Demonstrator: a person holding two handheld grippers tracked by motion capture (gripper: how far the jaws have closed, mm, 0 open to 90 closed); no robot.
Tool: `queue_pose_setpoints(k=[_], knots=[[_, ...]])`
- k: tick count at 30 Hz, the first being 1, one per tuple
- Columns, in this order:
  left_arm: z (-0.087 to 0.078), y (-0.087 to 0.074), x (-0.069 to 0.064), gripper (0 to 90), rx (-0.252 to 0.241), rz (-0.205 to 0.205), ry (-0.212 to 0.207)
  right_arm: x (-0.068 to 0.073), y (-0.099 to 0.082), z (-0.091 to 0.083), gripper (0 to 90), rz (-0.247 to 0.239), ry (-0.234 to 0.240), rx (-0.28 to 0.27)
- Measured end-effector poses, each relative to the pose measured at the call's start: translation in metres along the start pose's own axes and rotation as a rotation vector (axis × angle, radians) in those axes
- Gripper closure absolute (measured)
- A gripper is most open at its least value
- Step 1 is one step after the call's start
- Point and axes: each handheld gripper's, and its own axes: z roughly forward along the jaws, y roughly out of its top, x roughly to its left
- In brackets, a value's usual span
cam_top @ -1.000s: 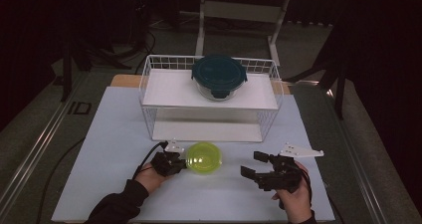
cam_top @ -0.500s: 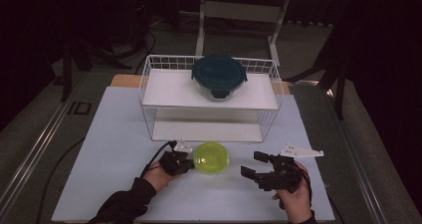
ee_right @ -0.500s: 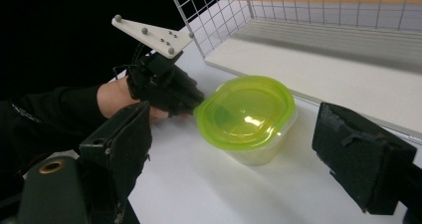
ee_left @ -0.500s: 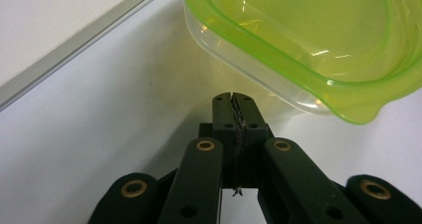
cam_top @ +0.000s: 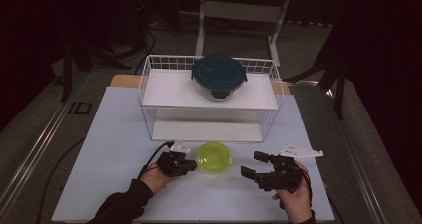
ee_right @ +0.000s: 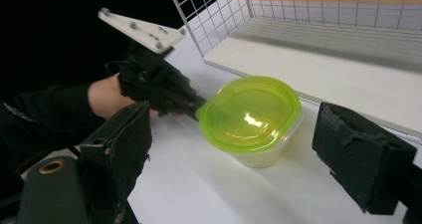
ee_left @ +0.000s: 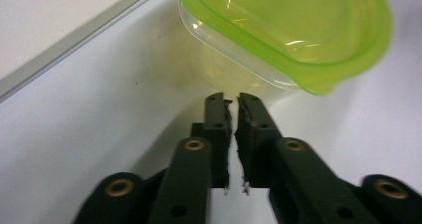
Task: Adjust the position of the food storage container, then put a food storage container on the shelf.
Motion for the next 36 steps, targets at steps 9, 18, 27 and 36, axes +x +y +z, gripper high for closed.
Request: queue_pose_setpoints(k=[9, 18, 27, 36], knots=[[-0.044, -0.001, -0.004, 44.8, -0.12, -0.05, -0.016, 0.0, 0.0, 0.0, 15.4, -0.014, -0.011, 0.002], [-0.076, 0.012, -0.011, 6.4, -0.218, -0.088, -0.1, 0.001, 0.002, 0.003, 15.2, -0.064, -0.022, 0.004], [-0.078, 0.031, -0.015, 2.0, -0.237, -0.152, -0.137, -0.005, 0.01, 0.01, 14.3, -0.076, -0.026, 0.029], [-0.064, 0.044, -0.008, 3.4, -0.214, -0.215, -0.132, -0.023, 0.018, 0.031, 12.1, 0.037, -0.051, 0.12]])
